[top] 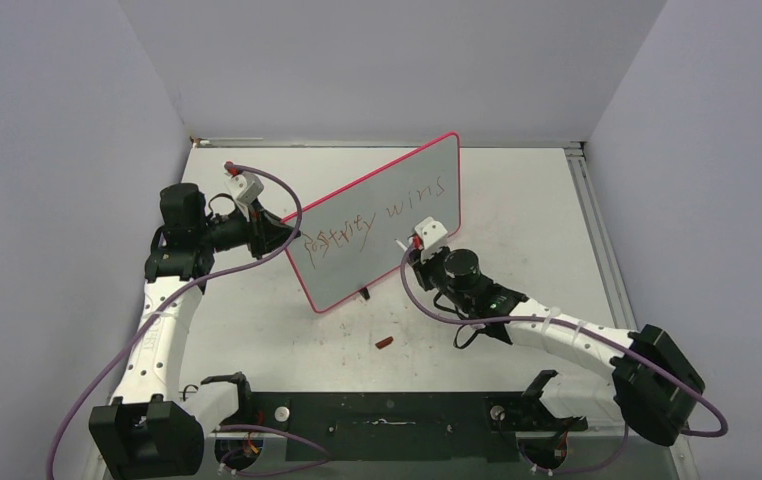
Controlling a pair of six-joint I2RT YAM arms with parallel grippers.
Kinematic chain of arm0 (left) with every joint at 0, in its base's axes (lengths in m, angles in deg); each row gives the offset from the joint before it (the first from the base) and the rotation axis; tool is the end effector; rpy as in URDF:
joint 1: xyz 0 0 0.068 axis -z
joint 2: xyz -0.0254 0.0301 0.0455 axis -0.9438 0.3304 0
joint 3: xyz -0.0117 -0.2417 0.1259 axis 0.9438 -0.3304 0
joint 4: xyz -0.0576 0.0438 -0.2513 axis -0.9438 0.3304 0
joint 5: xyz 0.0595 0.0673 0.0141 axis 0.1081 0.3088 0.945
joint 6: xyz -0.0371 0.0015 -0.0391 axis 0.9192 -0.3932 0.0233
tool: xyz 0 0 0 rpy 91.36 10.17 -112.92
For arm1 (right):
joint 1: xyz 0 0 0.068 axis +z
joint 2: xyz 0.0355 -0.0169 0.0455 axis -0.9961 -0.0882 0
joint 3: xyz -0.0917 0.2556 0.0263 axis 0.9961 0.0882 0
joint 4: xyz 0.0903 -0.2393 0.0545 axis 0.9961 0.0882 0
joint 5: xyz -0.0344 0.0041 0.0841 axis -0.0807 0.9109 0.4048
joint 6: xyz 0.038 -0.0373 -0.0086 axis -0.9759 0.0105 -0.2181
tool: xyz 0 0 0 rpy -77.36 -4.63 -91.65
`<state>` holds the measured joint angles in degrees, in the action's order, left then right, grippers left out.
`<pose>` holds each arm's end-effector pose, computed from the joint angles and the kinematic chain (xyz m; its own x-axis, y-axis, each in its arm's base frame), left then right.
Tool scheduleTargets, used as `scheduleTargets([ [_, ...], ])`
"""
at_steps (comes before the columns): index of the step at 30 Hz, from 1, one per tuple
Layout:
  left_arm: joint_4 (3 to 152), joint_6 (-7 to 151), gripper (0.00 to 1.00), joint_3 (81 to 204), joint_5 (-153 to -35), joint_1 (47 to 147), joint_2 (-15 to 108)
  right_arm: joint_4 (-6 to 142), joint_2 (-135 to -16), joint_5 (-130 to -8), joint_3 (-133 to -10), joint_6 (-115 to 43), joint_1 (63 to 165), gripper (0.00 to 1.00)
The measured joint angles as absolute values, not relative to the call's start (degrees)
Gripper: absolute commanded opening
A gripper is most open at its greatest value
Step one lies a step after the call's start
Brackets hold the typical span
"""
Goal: Write a sentence on the whiteboard
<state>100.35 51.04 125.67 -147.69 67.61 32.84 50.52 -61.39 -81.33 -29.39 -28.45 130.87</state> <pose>0.2258 -0.0192 0.3391 -0.3122 0.0632 -0.9479 0.8258 0.5114 -0.2379 0.1832 0.1846 0.2415 -0.1872 -0.2133 -0.9589 -0.6586 0.7515 -0.0386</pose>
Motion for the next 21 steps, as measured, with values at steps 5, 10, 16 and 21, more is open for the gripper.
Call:
scheduleTargets([
  [5,100.4,51.1,0.0,125.6,-147.7,67.6,32.8,50.6,-66.1,-79.4,-29.7,-28.3,131.6,0.05],
  [10,100.4,51.0,0.0,125.7,-147.7,67.6,32.8,50.2,-67.7,-78.8,-30.3,-28.2,132.6,0.05],
  [16,100.4,51.0,0.0,125.6,-147.7,67.6,32.8,49.1,-69.4,-78.9,-31.4,-28.0,132.8,0.05],
  [21,100.4,51.0,0.0,125.6,-147.7,67.6,32.8,48.3,-70.5,-79.2,-32.2,-27.5,133.0,0.05],
])
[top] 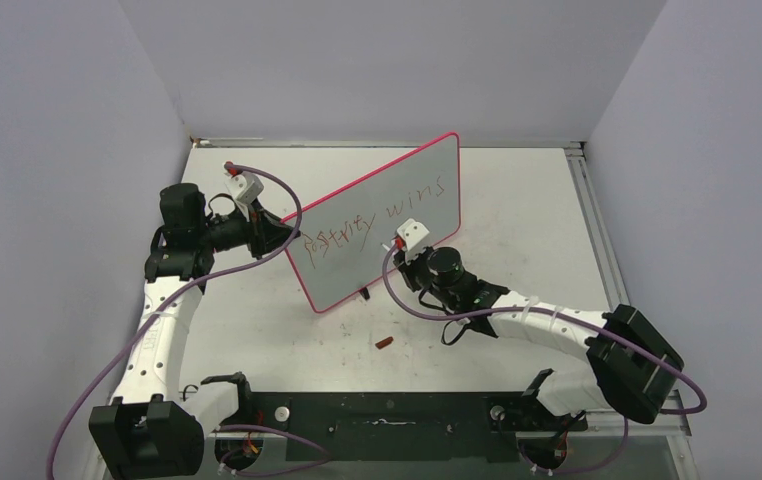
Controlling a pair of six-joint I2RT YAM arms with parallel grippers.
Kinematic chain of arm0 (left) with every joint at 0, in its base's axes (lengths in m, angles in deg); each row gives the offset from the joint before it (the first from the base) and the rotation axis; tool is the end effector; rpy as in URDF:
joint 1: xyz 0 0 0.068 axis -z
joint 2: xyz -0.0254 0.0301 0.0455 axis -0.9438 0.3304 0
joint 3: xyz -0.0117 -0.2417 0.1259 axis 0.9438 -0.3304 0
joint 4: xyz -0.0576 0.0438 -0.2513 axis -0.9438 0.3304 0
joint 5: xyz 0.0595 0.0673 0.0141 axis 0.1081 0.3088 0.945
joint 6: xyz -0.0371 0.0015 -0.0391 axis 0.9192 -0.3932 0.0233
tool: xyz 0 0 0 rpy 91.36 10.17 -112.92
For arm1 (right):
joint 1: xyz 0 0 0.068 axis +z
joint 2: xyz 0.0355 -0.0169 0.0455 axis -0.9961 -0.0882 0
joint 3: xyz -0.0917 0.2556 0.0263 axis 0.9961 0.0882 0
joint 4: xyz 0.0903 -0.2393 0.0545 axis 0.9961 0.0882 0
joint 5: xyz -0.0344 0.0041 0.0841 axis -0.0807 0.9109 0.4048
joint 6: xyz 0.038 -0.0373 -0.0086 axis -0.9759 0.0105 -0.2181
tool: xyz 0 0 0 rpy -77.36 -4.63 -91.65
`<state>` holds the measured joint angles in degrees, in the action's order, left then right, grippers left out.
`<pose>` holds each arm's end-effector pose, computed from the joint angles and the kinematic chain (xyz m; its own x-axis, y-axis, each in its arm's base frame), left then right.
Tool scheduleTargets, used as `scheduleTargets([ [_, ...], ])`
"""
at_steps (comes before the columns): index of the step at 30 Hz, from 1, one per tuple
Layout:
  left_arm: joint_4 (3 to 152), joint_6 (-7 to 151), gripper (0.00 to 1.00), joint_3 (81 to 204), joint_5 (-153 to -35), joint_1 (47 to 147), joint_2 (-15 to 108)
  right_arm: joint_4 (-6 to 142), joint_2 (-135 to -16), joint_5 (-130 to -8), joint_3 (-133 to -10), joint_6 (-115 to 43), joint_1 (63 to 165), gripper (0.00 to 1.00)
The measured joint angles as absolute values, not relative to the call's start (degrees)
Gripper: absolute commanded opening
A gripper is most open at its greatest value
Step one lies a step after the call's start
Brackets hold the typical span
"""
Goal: Write a sentence on the whiteboard
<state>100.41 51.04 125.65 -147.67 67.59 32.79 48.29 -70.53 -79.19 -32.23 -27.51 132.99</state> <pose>0.2256 -0.0191 0.3391 -0.3128 0.0631 -0.9477 0.8253 0.5119 -0.2383 0.1932 0.2122 0.2217 -0.2121 -0.2812 -0.9359 -0.7168 0.6957 -0.0466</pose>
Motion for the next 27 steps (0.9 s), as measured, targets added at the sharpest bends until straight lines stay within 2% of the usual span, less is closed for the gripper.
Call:
scheduleTargets([
  [27,100.5,51.2,0.0,125.6,-147.4,67.6,32.8,48.2,-73.8,-81.0,-32.8,-26.8,135.8,0.05],
])
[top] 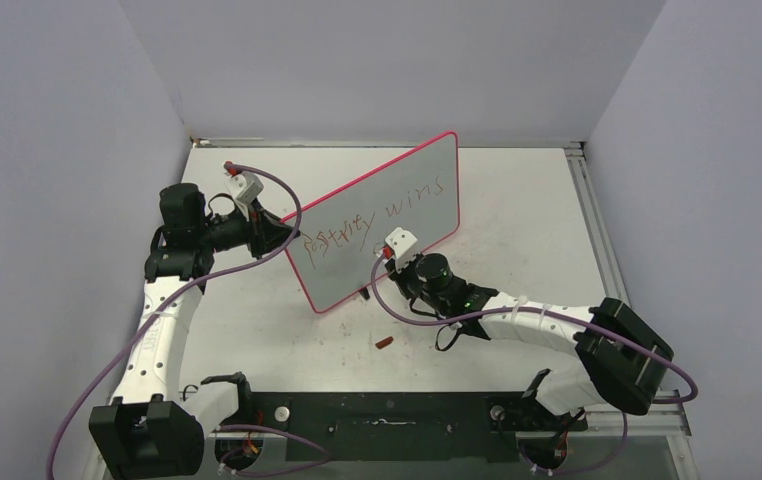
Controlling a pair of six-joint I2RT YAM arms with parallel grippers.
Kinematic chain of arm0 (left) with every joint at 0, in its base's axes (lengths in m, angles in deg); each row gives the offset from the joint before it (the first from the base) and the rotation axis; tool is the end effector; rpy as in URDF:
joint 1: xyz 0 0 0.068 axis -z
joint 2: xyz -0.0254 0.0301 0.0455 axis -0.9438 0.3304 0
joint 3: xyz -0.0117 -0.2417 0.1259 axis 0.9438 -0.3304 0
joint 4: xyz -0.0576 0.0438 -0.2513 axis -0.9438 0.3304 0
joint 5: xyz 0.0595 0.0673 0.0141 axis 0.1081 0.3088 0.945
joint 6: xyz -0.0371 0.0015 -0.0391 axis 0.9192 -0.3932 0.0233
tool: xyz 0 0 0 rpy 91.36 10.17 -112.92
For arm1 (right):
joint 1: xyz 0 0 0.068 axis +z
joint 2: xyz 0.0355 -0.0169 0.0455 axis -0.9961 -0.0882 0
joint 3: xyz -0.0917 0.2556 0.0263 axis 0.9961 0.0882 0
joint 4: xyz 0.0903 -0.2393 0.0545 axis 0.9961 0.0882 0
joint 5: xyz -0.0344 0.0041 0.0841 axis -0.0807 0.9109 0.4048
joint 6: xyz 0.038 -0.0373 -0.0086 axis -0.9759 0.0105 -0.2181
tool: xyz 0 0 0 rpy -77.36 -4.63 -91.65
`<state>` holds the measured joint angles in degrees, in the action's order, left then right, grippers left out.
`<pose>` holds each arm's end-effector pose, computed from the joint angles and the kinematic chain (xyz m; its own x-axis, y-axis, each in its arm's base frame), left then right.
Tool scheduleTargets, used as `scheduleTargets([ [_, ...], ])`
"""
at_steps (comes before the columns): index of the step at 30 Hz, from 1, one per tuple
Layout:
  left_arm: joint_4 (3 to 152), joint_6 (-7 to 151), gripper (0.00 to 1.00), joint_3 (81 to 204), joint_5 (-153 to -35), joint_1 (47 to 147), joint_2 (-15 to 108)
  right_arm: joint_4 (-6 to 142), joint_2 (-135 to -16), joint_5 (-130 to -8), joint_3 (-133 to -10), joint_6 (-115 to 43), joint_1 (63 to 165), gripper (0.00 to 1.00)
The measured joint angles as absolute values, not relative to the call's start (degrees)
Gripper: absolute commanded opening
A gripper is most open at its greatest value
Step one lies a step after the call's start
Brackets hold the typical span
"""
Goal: Write a sentence on the whiteboard
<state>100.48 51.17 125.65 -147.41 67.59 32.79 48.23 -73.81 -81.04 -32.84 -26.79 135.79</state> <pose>0.2257 -0.0190 0.3389 -0.3161 0.0625 -0.9467 0.8222 0.5159 -0.2405 0.1882 0.2264 0.2099 -0.2162 -0.3332 -0.9177 -0.7337 0.6756 -0.0725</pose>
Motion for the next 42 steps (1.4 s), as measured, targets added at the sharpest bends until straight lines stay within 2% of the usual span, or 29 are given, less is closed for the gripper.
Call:
scheduleTargets([
  [42,100.6,51.3,0.0,125.6,-147.2,67.5,32.7,46.6,-73.8,-86.0,-32.6,-25.7,136.0,0.05],
])
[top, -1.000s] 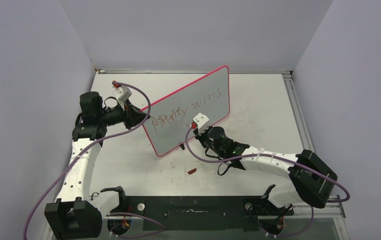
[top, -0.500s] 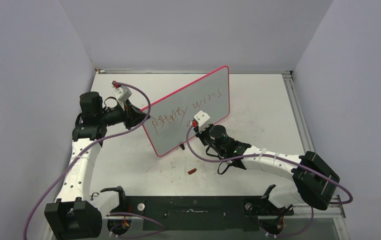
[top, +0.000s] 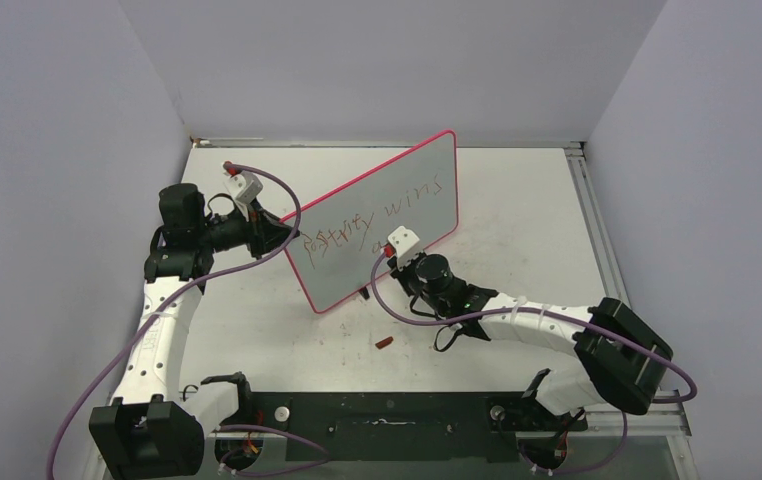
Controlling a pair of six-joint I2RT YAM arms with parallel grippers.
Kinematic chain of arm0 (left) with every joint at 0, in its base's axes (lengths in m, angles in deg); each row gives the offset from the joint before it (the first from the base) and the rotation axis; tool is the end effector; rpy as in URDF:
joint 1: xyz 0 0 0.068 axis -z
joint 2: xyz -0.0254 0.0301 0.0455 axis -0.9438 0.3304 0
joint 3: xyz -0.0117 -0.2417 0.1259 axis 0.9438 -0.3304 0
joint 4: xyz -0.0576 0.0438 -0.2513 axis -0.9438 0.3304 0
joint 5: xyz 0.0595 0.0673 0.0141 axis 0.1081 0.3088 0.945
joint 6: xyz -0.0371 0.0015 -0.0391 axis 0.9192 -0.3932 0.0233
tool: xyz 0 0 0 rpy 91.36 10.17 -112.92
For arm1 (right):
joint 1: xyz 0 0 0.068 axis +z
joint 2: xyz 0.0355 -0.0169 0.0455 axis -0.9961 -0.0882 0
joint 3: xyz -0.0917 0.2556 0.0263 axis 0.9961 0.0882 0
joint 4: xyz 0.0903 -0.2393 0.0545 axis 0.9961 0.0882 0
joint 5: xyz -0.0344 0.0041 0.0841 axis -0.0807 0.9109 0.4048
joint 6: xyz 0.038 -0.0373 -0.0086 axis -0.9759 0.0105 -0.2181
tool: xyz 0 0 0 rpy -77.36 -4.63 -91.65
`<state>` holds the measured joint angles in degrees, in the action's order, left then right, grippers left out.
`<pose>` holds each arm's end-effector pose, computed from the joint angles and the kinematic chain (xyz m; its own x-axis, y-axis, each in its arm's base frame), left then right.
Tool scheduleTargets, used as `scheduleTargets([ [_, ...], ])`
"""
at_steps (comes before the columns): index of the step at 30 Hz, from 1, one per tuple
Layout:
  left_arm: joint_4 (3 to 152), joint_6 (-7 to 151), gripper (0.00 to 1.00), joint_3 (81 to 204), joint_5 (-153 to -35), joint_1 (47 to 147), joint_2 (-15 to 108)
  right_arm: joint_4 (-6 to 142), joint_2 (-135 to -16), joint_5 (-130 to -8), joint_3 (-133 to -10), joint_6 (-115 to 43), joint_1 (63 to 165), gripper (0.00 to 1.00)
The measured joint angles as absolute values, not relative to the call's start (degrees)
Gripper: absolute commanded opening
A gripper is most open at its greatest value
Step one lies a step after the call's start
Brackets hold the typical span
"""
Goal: Write a sentence on the whiteboard
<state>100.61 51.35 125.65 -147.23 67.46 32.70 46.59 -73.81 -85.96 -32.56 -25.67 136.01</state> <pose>0.2254 -0.0185 0.3390 -0.3198 0.0606 -0.9456 0.8184 0.5206 -0.2434 0.1898 0.2253 0.2113 -0.1904 -0.3335 -0.9233 -0.6809 0.7224 -0.1205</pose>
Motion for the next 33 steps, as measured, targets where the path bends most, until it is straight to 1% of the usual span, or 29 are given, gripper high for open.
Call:
scheduleTargets([
  [13,100.7,51.3,0.0,125.6,-147.3,67.3,32.7,46.5,-74.1,-86.5,-32.1,-25.9,136.1,0.05],
  [23,100.8,51.1,0.0,125.6,-147.3,67.3,32.6,45.6,-67.1,-88.9,-32.1,-25.4,137.2,0.05],
  [33,100.8,51.1,0.0,125.6,-147.3,67.3,32.5,44.7,-70.7,-90.2,-33.3,-23.7,137.2,0.05],
])
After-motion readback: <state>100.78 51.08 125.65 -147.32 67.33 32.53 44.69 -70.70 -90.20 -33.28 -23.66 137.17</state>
